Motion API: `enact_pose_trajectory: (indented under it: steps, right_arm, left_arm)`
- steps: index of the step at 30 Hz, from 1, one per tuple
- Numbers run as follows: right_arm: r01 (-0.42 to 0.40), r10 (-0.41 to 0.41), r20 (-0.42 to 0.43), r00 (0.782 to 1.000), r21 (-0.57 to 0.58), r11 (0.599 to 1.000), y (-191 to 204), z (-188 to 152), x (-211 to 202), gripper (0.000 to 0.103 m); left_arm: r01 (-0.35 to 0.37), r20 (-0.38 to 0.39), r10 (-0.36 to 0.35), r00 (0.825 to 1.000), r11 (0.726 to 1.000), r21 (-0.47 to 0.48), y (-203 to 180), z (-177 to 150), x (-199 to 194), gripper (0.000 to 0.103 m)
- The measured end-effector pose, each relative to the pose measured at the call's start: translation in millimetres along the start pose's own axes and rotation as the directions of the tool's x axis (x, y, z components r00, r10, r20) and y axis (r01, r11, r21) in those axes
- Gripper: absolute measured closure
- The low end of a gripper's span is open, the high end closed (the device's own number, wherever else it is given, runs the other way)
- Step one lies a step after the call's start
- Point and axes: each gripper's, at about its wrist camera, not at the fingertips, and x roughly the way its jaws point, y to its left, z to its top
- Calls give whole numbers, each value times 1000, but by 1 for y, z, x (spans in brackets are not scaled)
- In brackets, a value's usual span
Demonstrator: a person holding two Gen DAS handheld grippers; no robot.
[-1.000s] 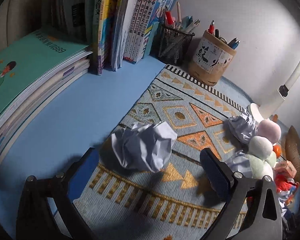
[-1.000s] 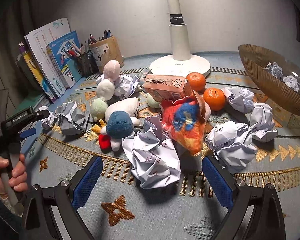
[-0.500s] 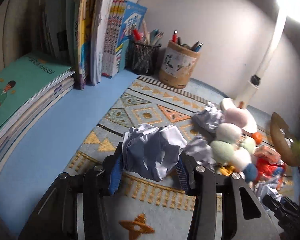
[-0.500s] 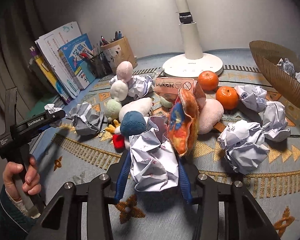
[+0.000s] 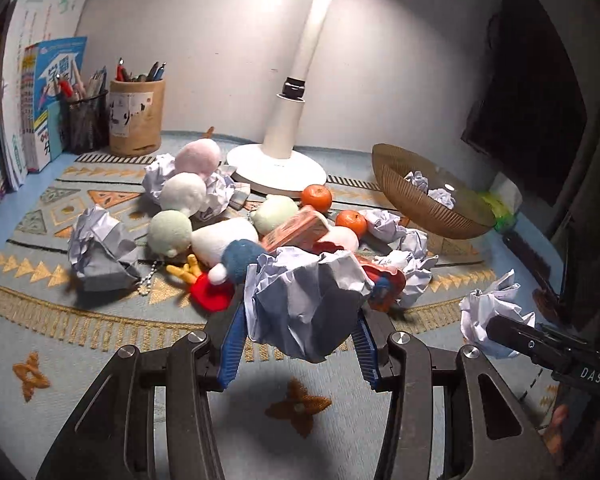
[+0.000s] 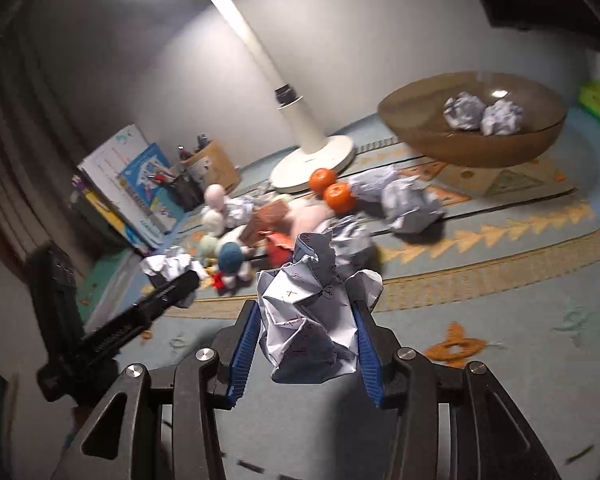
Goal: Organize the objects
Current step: 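Grasp a paper ball with the left gripper while the right grasps another, then carry both paper balls over the brown glass bowl and release them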
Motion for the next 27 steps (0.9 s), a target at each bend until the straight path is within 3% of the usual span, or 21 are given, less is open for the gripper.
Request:
enact_pose_trajectory:
  steps: [6,7,8,11,18,27]
  right_arm:
    - [15,-18,-38,999,-62,998,-13,-12,24,56]
    - [7,-10,-58,998,-64,998,-15,-12,27,49]
    - [6,-10,-75,997,-58,998,-17,-13,29,33]
    - [-21,20,-79,997,-12,1000,-23,-14,30,14]
    - [-33,31,-107,994,-17,999,-21,-27,23,13]
    - [52,-55,-73,996,-33,998,-17,-31,14,13]
  left_arm:
    - [-32,-31,34,999,998,59,-10,-10,12,59]
    - [-35,-34,37,999,998,60,-9,-9,13,59]
    - [-39,-47,42,998,997,61,-9,-10,15,59]
    - [-37,-50,41,998,996,85,-13,-11,16,59]
    - [-42,-41,47,998,994,104,-17,-11,14,57]
    - [-45,-37,48,998,996,82,-13,-10,14,56]
